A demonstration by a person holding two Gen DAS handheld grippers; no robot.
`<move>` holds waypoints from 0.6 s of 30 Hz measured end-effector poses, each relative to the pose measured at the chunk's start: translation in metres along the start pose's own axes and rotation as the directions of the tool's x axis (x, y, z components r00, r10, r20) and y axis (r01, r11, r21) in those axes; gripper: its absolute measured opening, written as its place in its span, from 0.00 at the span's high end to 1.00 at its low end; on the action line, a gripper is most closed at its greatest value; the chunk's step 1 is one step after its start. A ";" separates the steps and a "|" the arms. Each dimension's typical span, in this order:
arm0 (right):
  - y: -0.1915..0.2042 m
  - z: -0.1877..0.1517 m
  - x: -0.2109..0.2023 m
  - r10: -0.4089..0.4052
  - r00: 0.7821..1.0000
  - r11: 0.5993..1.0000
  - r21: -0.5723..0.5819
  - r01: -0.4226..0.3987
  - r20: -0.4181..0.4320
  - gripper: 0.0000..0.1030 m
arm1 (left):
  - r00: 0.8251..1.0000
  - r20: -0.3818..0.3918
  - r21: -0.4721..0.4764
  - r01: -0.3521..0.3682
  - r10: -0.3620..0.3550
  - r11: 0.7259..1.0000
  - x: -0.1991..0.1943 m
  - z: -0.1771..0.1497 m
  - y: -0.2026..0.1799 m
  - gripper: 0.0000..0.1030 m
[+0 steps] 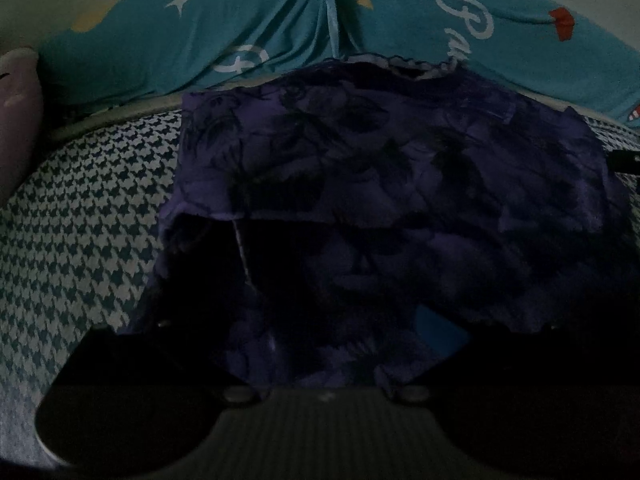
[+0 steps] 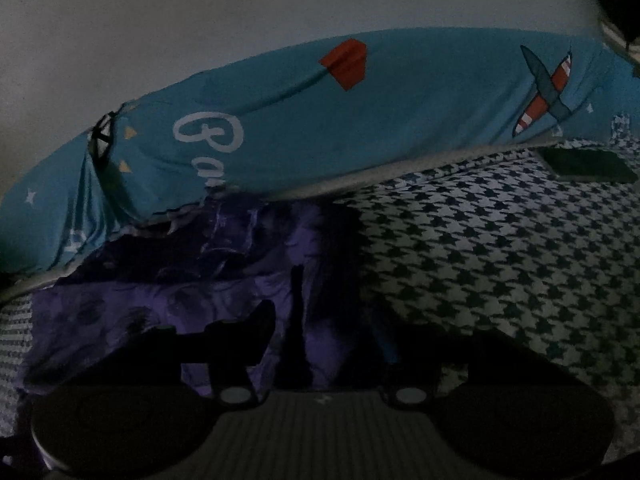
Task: Fold clothes
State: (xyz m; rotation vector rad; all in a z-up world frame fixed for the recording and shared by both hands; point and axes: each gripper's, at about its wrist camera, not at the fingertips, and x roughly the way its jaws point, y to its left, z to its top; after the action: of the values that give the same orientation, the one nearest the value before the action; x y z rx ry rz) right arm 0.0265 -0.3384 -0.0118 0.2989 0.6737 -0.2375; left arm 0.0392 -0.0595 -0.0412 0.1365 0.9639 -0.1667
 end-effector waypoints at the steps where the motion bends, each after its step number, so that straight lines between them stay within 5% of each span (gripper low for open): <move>1: -0.001 0.000 0.001 0.002 1.000 1.000 0.000 -0.002 -0.002 0.48 | 1.000 -0.003 0.001 -0.003 0.003 1.000 0.002 0.001 0.000 0.00; 18: -0.050 -0.009 0.004 0.053 0.998 0.993 0.105 -0.056 0.032 0.33 | 0.999 -0.032 -0.010 0.003 -0.003 1.000 0.010 0.003 0.007 0.00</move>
State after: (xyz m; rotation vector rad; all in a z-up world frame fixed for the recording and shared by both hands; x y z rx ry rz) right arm 0.0091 -0.3827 -0.0309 0.4137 0.6242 -0.2254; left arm 0.0487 -0.0541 -0.0479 0.1285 0.9969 -0.1627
